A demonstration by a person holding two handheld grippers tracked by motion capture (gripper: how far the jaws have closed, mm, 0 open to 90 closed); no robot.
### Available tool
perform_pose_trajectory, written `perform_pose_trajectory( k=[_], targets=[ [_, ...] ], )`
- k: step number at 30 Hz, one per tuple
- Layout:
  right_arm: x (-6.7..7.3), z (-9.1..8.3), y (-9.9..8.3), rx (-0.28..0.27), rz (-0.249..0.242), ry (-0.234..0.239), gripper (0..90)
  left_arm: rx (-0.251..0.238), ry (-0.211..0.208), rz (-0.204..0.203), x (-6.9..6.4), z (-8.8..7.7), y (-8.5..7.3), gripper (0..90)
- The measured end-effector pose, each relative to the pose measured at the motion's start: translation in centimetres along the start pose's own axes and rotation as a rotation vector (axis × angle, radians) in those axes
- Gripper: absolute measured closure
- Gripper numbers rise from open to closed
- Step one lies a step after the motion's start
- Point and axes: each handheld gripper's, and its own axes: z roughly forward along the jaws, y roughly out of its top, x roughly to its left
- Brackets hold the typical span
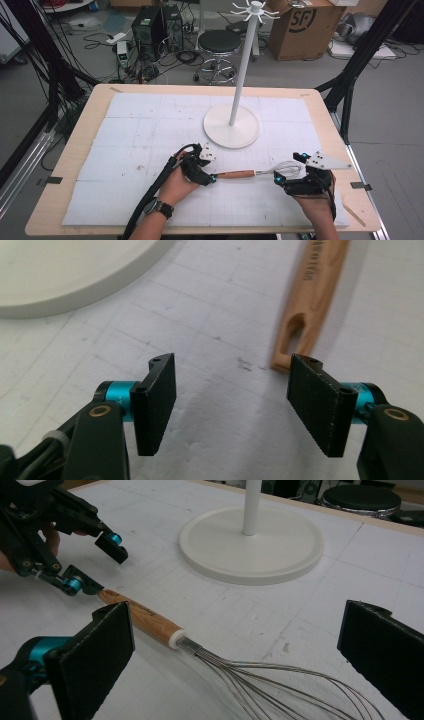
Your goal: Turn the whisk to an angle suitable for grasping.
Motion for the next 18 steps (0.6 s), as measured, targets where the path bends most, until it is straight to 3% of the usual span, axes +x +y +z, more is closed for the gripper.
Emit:
perform_pose_trajectory(
  k=[6,12,18],
  targets=[
    [-0.1,-0.1,0.0,-0.002,0.006,-0.001,0.5,-0.006,-0.018,-0.012,0.0,-0.1,0.0,34.5],
    [-0.1,-0.1,-0.1,-0.002,0.000,-0.002,0.6,-0.040,-0.088,0.004,-0.6,-0.3,0.2,31.4],
    [0.1,0.0,0.0,-0.002,-0.006,0.000,0.5,-0.027,-0.067,-0.003,-0.9,0.6,0.4,30.3]
  ],
)
